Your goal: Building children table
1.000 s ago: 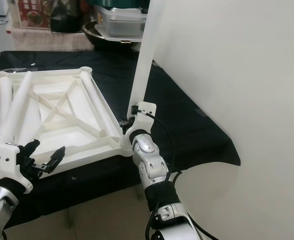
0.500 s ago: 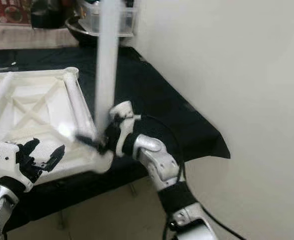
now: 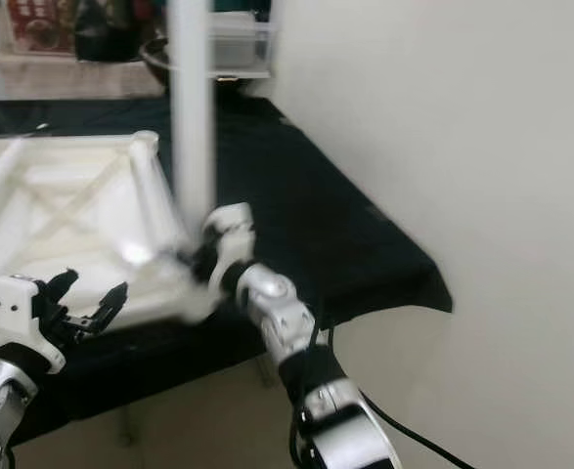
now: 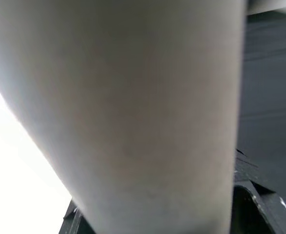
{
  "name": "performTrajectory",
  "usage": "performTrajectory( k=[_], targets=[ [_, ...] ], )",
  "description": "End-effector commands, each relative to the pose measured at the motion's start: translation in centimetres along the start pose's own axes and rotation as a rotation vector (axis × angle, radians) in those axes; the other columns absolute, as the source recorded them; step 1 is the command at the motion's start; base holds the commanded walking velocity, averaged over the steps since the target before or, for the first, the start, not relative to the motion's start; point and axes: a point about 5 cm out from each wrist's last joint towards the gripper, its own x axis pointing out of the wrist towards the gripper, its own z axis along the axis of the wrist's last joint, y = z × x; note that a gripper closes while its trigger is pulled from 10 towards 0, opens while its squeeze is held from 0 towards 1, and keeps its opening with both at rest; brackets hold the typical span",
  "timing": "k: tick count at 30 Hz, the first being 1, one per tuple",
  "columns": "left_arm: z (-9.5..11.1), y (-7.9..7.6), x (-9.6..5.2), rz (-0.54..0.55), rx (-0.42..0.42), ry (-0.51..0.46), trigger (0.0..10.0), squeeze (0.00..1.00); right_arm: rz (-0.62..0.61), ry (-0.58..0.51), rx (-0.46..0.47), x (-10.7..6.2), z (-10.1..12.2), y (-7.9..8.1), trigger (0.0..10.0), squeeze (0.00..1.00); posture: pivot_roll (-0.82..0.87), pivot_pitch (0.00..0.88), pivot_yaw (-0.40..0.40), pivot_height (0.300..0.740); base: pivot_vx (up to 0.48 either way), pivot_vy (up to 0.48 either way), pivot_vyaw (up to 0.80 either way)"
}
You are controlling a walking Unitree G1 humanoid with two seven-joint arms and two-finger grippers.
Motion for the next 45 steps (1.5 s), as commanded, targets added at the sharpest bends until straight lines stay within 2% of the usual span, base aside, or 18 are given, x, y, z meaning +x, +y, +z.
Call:
performTrajectory(
  k=[1,4,6,8,9,14,15,17,19,21,27,28,29,35,36,38,42,45],
  targets=[
    [-0.2,-0.1,0.1,-0.013,-0.001,0.014,10.0,0.00,-0.191,0.169,-0.064,-1.0,-3.5,-2.7,0.0,0.00,0.20,0.000,-0.143,0.740,0.000,0.000,0.00],
    [-0.2,-0.1,0.0,-0.012,0.000,0.016,10.0,0.00,-0.229,0.172,-0.088,-1.5,-3.9,-2.3,0.0,0.00,0.20,0.000,-0.140,0.740,0.000,0.000,0.00],
    [-0.2,0.0,0.0,-0.012,0.001,0.017,10.0,0.00,-0.082,0.179,-0.033,-1.2,-4.2,0.4,10.0,0.00,0.20,0.000,-0.137,0.740,0.000,0.000,0.00],
    [-0.2,0.0,0.0,-0.013,0.002,0.018,10.0,0.00,-0.003,0.128,0.005,-1.1,-3.5,1.2,10.0,0.00,0.20,0.000,-0.137,0.740,0.000,0.000,0.00],
    [-0.3,0.0,0.0,-0.013,0.002,0.018,10.0,0.00,0.038,0.075,0.037,-1.0,-2.8,1.6,10.0,1.00,0.20,0.000,-0.139,0.740,0.000,0.000,0.00],
    [-0.3,0.0,0.0,-0.013,0.001,0.019,10.0,0.00,0.210,-0.011,0.098,-0.7,-1.1,2.8,10.0,1.00,0.20,0.000,-0.140,0.740,0.000,0.000,0.00],
    [-0.3,0.0,0.0,-0.012,0.001,0.019,10.0,0.00,0.341,-0.015,0.128,-0.9,-0.6,3.6,10.0,0.00,0.20,0.000,-0.140,0.740,0.000,0.000,0.00],
    [-0.3,0.0,0.0,-0.012,0.001,0.018,10.0,0.00,0.711,-0.055,0.077,-2.7,0.6,5.1,10.0,0.00,0.20,0.000,-0.140,0.740,0.000,0.000,0.00],
    [-0.3,0.0,0.0,-0.012,0.001,0.018,10.0,0.00,0.711,-0.055,0.077,-2.7,0.6,5.1,10.0,0.00,0.20,0.000,-0.140,0.740,0.000,0.000,0.00],
    [-0.3,0.1,0.0,-0.012,0.000,0.017,10.0,0.00,0.923,-0.050,-0.021,-4.2,0.4,5.8,10.0,0.00,0.20,0.000,-0.145,0.740,0.000,0.000,0.00],
    [-0.3,0.0,0.0,-0.009,0.001,0.014,10.0,0.00,0.926,-0.042,-0.046,-4.1,-0.3,6.1,10.0,0.00,0.21,0.000,-0.152,0.740,0.000,0.000,0.00],
    [-0.3,0.0,0.0,-0.006,0.001,0.013,10.0,0.00,0.915,-0.058,-0.027,-3.8,-0.3,6.3,0.5,0.00,0.22,0.000,-0.155,0.740,0.000,0.000,0.00],
    [-0.3,0.0,0.0,-0.006,0.001,0.013,10.0,0.00,0.915,-0.058,-0.027,-3.8,-0.3,6.3,0.5,0.00,0.22,0.000,-0.155,0.740,0.000,0.000,0.00],
    [-0.3,0.0,0.0,0.000,0.000,0.010,10.0,0.00,0.649,-0.023,0.006,-1.8,-0.9,5.5,0.0,0.00,0.22,0.000,-0.155,0.740,0.000,0.000,0.00],
    [-0.2,0.0,0.0,-0.001,0.000,0.010,10.0,0.00,0.483,0.024,0.005,-0.9,-1.3,4.4,0.0,0.00,0.21,0.000,-0.150,0.740,0.000,0.000,0.00],
    [-0.2,0.0,0.1,-0.005,-0.002,0.008,10.0,0.00,-0.090,0.160,0.051,-0.3,-3.2,-0.7,0.0,0.00,0.21,0.000,-0.149,0.740,0.000,0.000,0.00],
    [-0.2,-0.1,0.1,-0.006,-0.002,0.007,10.0,0.00,-0.304,0.204,0.048,-0.9,-4.0,-2.4,0.0,0.00,0.21,0.000,-0.149,0.740,0.000,0.000,0.00],
    [-0.2,-0.1,0.1,-0.005,-0.003,0.007,10.0,0.00,-0.302,0.191,0.044,-1.0,-3.8,-1.9,0.0,0.00,0.20,0.000,-0.147,0.740,0.000,0.000,0.00]
  ],
)
